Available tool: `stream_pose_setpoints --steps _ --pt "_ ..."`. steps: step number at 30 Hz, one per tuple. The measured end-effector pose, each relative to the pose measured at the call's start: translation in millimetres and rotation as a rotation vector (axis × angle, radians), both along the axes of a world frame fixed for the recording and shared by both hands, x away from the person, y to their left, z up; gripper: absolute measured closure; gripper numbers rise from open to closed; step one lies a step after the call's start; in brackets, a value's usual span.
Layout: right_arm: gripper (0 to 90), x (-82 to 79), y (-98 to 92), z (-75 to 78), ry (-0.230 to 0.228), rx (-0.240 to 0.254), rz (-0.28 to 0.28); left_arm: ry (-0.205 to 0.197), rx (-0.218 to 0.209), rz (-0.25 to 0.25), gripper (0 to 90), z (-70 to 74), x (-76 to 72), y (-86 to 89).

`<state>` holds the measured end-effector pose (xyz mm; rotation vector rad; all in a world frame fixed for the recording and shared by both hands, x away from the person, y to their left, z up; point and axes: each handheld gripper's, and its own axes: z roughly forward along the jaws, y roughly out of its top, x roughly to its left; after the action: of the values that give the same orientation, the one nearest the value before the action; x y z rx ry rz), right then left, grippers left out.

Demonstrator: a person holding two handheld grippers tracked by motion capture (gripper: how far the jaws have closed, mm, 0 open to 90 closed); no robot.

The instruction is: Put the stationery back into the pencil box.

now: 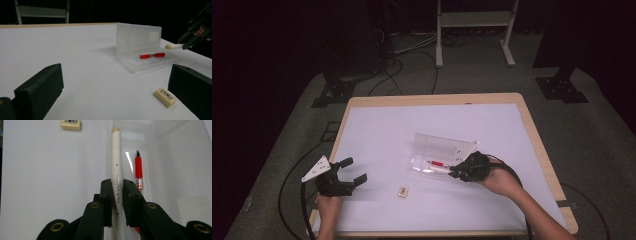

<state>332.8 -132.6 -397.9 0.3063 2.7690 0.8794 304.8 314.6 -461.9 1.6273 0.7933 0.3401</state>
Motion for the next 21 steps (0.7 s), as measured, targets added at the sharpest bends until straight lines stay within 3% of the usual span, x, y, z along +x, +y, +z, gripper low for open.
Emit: stream_pose_setpoints --steps 21 --pt "78.0 21.0 15.8 -5.1 0.003 -0.038 0.013 -0.002 0.004 -0.001 0.0 0.0 0.0 0.0"
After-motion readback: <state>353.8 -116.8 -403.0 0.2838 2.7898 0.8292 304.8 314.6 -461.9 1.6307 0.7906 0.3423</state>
